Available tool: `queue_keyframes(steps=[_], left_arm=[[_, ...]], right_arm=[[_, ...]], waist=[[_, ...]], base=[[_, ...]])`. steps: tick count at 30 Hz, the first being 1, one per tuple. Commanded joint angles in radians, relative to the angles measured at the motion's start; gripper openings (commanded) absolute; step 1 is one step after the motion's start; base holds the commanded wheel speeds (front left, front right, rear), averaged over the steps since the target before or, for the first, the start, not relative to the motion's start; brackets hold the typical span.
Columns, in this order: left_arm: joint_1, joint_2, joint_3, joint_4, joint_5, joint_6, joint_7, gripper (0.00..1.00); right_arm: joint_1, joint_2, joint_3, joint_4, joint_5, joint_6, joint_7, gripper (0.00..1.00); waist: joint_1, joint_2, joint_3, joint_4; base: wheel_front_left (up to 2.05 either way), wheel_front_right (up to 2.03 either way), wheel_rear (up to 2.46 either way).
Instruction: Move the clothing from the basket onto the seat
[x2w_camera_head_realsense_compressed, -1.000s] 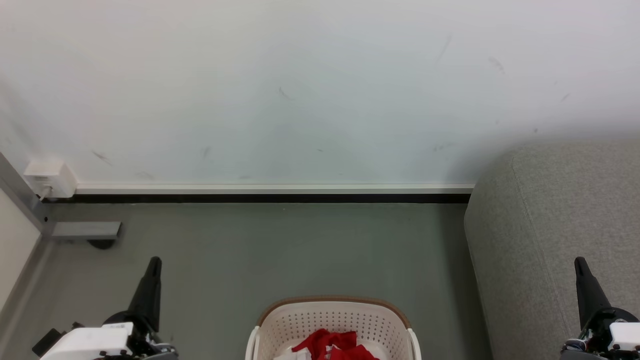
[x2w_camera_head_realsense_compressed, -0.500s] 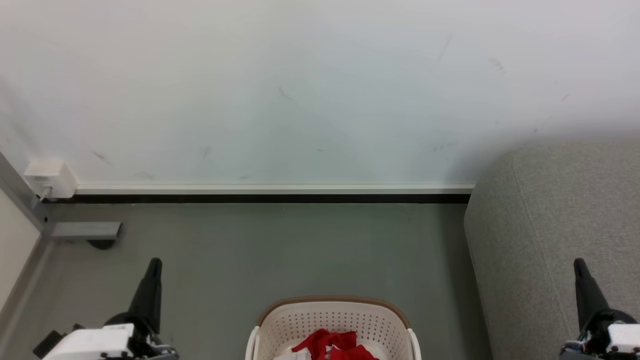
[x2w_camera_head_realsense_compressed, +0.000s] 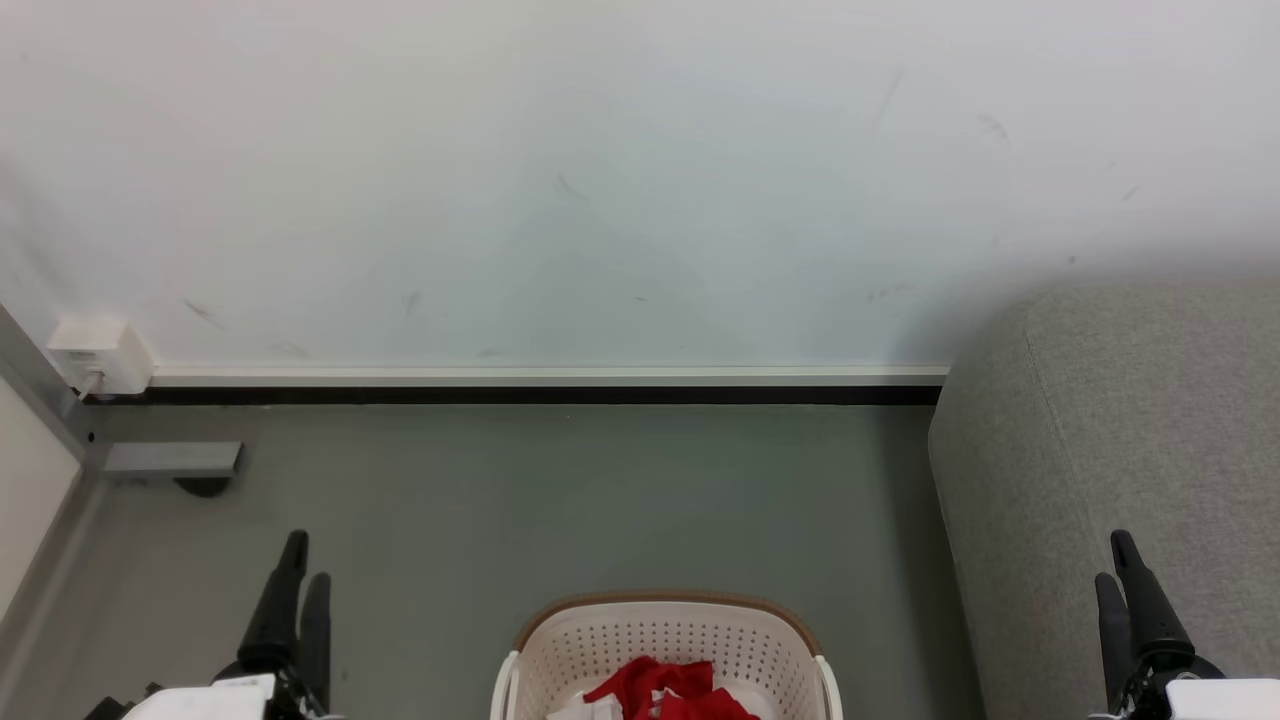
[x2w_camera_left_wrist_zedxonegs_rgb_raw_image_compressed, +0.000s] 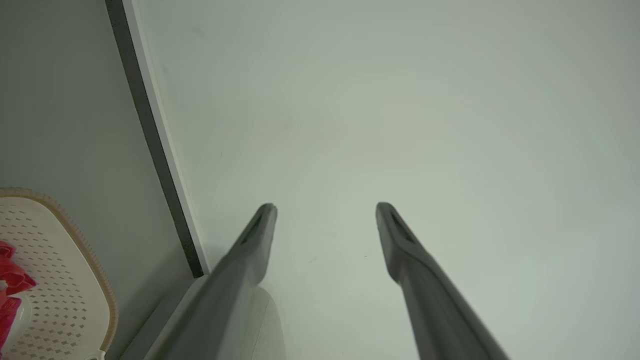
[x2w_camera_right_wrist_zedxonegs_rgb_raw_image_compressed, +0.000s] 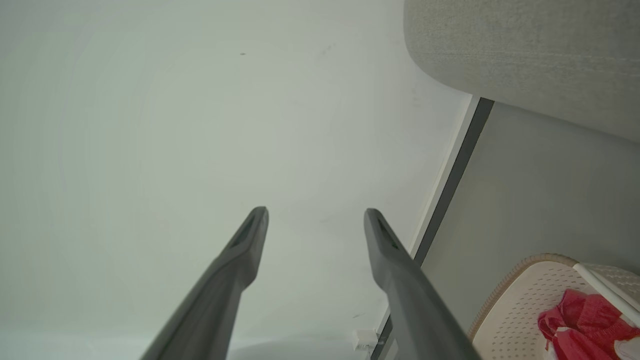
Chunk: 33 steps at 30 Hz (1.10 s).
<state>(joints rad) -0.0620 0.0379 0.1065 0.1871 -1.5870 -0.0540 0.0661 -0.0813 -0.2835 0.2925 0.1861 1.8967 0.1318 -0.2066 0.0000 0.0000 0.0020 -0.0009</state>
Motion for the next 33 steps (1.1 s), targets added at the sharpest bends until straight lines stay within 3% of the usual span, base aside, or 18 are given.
queue_keyframes(steps=[1,13,33], left_arm=[[-0.017,0.004,0.002,-0.026,0.017,-0.01,-0.013,1.0],[-0.013,0.006,0.009,-0.06,0.142,-0.021,-0.066,1.0],[-0.001,0.009,0.004,-0.113,0.527,-0.01,-0.14,1.0]], right_arm=[[-0.029,-0.005,-0.012,-0.026,-0.024,0.0,-0.006,1.0],[-0.043,0.034,-0.058,-0.049,-0.189,0.0,-0.015,1.0],[-0.069,0.065,-0.068,0.011,-0.64,-0.001,-0.026,1.0]], waist=[[0.0,0.0,0.0,-0.001],[0.0,0.0,0.003,-0.003],[0.0,0.0,0.001,-0.008]], base=[[0.0,0.0,0.0],[0.0,0.0,0.0],[0.0,0.0,0.0]])
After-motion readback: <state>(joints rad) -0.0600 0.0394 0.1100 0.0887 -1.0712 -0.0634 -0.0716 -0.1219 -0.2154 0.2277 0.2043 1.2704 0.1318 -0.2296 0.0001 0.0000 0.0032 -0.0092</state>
